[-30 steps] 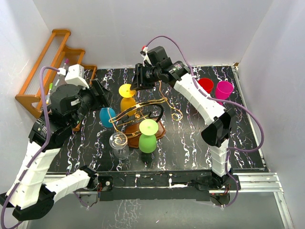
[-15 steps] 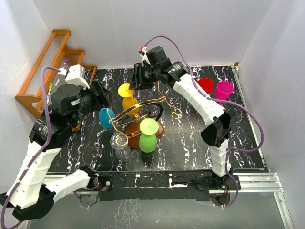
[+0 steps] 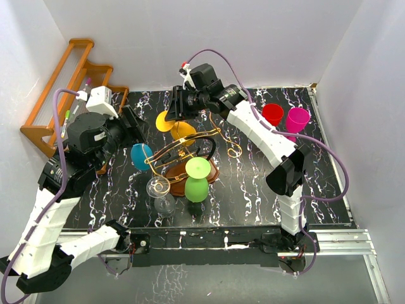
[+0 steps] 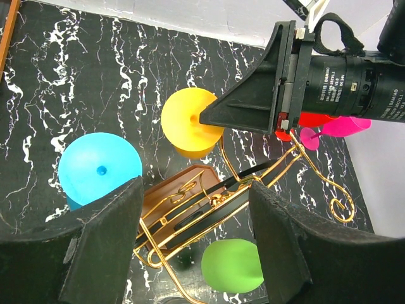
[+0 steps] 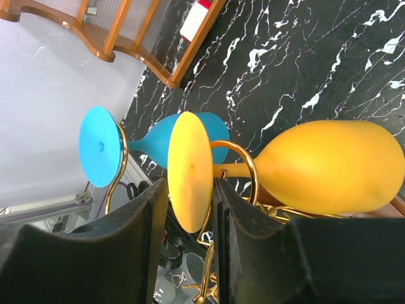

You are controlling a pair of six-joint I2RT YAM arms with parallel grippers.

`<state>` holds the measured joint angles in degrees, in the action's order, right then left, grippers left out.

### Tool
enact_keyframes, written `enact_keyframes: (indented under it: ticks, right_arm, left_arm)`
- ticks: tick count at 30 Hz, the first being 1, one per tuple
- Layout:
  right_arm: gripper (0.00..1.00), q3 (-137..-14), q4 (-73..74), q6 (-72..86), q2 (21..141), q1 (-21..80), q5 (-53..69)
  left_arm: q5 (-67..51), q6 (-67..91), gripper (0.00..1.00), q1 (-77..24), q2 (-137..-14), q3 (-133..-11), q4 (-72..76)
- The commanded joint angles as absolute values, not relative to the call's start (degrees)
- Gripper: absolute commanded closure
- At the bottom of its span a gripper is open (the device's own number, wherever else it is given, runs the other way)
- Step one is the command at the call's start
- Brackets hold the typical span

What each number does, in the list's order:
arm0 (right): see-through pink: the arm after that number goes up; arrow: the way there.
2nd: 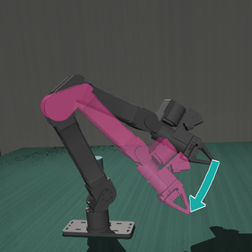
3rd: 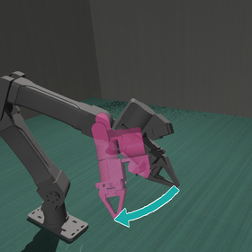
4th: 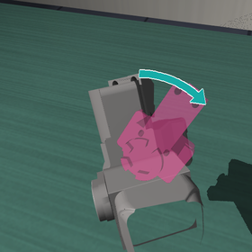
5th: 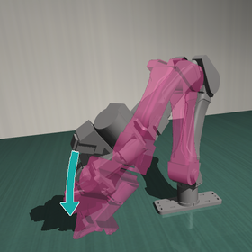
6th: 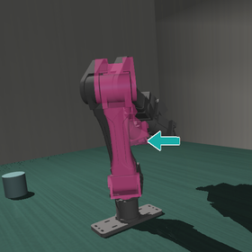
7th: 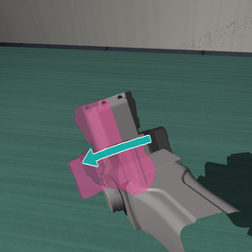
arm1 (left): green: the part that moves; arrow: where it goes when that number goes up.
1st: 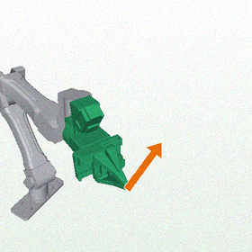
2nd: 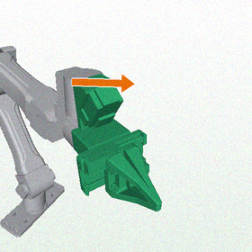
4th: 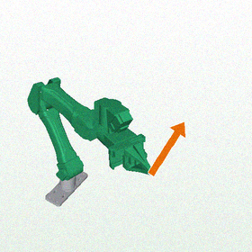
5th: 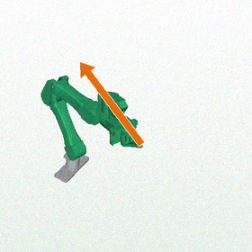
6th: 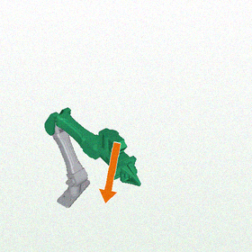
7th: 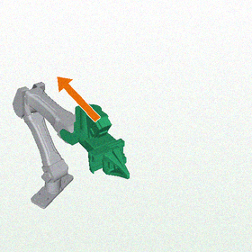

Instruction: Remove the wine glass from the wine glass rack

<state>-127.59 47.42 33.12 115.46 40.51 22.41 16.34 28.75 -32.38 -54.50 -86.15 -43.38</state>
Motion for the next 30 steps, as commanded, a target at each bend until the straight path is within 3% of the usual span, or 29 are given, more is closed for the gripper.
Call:
enact_keyframes:
  ticks: [1,10,30]
  right_arm:
    - [0.66,-127.36,43.24,33.69,113.45,40.95,22.73]
    - [0.92,-124.14,39.39,35.94,111.80,40.86,20.37]
    - [0.93,-110.53,20.14,45.95,103.32,36.25,23.49]
  left_arm:
    - [17.45,28.39,0.34,-32.41,-53.31,-85.87,-43.07]
    - [17.62,28.61,0.34,-32.43,-52.84,-86.00,-43.51]
    - [16.47,30.10,0.35,-32.37,-53.26,-87.01,-43.59]
